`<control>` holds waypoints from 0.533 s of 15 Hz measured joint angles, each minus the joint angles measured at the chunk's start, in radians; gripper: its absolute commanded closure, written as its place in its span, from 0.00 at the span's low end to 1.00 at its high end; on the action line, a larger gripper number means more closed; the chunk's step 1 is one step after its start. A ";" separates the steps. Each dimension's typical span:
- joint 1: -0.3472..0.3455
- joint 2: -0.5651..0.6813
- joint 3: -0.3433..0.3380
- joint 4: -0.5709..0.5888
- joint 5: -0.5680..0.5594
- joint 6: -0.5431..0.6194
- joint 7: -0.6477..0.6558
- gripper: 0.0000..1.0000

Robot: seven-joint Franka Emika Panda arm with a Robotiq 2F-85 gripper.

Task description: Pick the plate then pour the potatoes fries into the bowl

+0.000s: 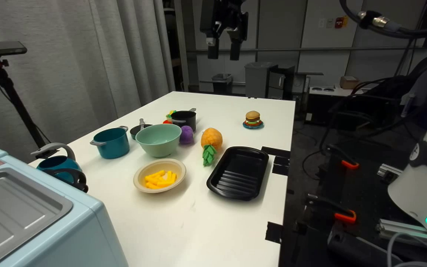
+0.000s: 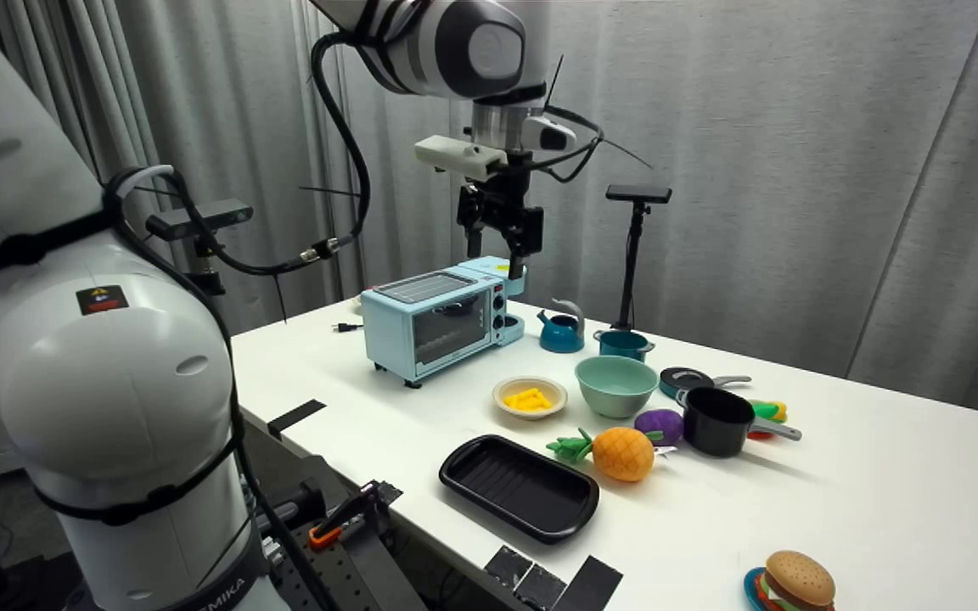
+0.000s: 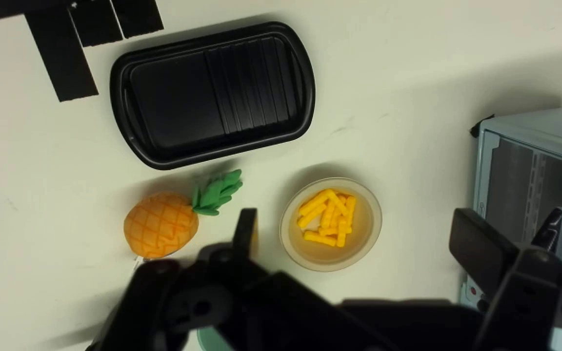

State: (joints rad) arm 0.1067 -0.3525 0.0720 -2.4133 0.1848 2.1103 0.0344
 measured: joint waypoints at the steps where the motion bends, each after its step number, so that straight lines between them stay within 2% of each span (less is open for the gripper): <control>1: 0.002 0.013 0.000 0.005 0.000 0.006 -0.030 0.00; 4: 0.002 0.034 -0.003 0.024 0.000 0.007 -0.095 0.00; 8: 0.002 0.036 -0.003 0.029 0.000 0.007 -0.104 0.00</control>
State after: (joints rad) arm 0.1085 -0.3164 0.0690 -2.3842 0.1845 2.1172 -0.0696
